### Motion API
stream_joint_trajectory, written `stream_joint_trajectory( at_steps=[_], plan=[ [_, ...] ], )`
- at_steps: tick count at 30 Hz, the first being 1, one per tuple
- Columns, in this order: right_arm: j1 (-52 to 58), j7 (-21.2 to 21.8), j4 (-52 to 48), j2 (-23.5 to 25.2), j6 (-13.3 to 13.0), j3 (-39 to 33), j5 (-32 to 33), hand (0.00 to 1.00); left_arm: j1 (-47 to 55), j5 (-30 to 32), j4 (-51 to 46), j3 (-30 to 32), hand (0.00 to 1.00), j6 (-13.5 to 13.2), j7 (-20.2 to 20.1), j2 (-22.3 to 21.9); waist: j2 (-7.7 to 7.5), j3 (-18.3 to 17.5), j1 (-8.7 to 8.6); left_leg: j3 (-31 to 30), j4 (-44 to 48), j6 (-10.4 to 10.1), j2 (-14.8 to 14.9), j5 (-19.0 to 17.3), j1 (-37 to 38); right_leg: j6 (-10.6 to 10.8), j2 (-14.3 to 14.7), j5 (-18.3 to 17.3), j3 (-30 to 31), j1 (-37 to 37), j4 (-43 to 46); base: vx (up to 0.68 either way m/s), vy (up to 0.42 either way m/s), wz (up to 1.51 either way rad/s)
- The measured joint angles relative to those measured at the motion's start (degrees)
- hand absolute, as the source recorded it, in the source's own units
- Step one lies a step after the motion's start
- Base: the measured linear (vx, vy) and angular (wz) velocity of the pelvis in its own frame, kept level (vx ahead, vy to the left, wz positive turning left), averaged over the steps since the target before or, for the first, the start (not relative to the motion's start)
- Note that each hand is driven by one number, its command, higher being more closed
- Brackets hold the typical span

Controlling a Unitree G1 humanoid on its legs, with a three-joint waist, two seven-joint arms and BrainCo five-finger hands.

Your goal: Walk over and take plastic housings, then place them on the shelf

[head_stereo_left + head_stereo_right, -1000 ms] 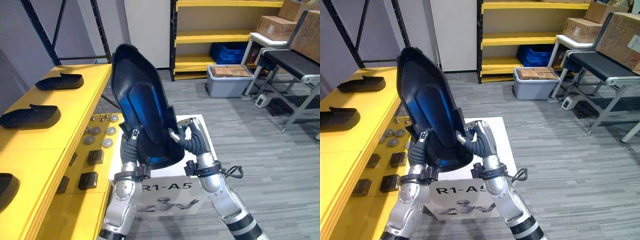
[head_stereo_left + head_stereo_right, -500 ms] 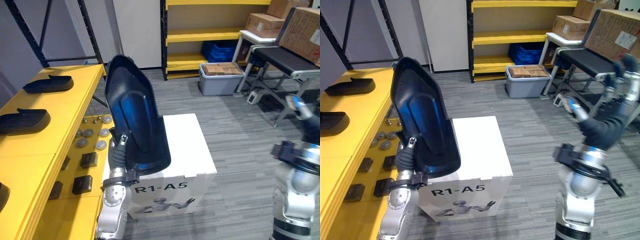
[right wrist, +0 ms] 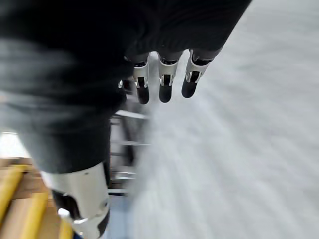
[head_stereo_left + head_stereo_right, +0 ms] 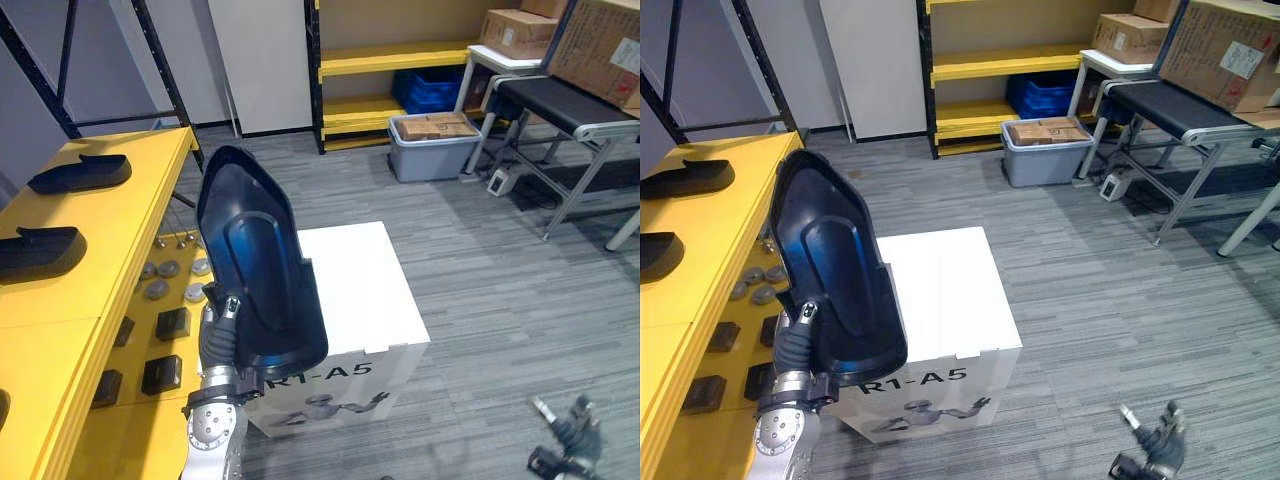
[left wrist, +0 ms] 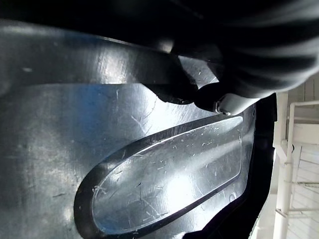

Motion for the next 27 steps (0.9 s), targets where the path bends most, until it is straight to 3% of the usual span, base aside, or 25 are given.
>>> stream_joint_trajectory(
  at_steps=[7, 14, 18, 21, 22, 23, 24, 27],
  plan=[
    [0.08, 5.27, 14.85, 2.25, 1.81, 12.02, -3.40, 0.00, 1.44, 0.00, -1.00, -4.48, 1.00, 0.01, -1.39, -0.18, -0.32, 0.40, 1.32, -2.08, 0.32, 0.29, -0.44, -0.26, 0.03, 0.58, -0.63, -0.75, -2.12, 1.22, 0.39, -0.03, 0.009, 0.17],
    [-3.20, 5.69, 20.14, 1.63, 2.35, 13.82, -4.88, 0.00, 1.46, 0.01, -0.72, -5.70, 1.00, 0.02, -1.64, 0.84, -1.30, 0.31, 1.54, -6.23, -1.68, 0.26, -0.90, 1.25, 1.81, 0.43, -1.12, -1.36, -6.56, 4.15, 0.27, 0.02, -0.001, 0.32],
    [-4.69, 5.59, 23.15, 0.59, 2.58, 15.95, -5.26, 0.00, 1.14, 0.01, -0.47, -6.23, 1.00, 0.05, -1.59, 0.57, -2.78, 1.21, 3.65, -11.30, -0.66, 0.21, -1.67, 1.42, 1.17, 1.00, -2.58, -6.08, -11.13, 4.19, 6.28, 0.03, -0.013, 0.70],
    [-5.99, 5.27, 24.86, 0.66, 2.62, 17.04, -5.85, 0.00, -0.80, 0.00, -0.47, -8.22, 1.00, 0.06, -1.22, 0.81, -4.54, 2.29, 4.61, -19.86, 2.71, 0.08, -4.37, 2.23, -3.61, 1.69, -6.92, -12.01, -20.27, 2.55, 15.56, 0.02, -0.003, 1.67],
    [-6.75, 5.06, 25.20, 0.52, 2.62, 17.22, -5.87, 0.00, -1.51, -0.04, -0.49, -8.77, 1.00, 0.05, -0.99, 0.57, -5.00, 3.11, 5.00, -20.09, 2.83, 0.72, -5.16, 3.27, -5.56, 2.11, -8.55, -12.88, -24.42, 2.87, 16.66, 0.01, 0.031, 1.69],
    [-7.35, 5.01, 25.65, 0.47, 2.62, 17.19, -5.87, 0.00, -1.65, -0.03, -0.55, -8.93, 1.00, 0.05, -0.94, 0.40, -5.04, 3.50, 5.03, -17.89, 2.84, 1.36, -5.07, 3.64, -6.66, 2.27, -8.94, -13.03, -26.80, 3.12, 16.67, 0.02, 0.048, 1.81],
    [-8.44, 4.77, 26.33, 0.68, 2.63, 17.18, -5.92, 0.00, -1.81, -0.04, -0.53, -8.95, 1.00, 0.06, -0.96, 0.38, -5.27, 4.22, 5.34, -10.60, 3.64, 4.61, -3.83, 2.61, -8.40, 2.34, -9.98, -12.98, -30.78, 3.94, 16.59, 0.03, 0.046, 1.56],
    [-10.49, 4.27, 26.71, -0.06, 2.61, 17.44, -6.13, 0.00, -2.05, -0.01, -0.37, -9.27, 1.00, 0.05, -0.98, -0.06, -4.92, 4.58, 5.41, 13.25, 9.48, 5.30, 2.09, 1.94, -12.04, 3.56, -12.30, -12.49, -40.76, 7.31, 16.73, 0.09, 0.095, 1.69]
  ],
)
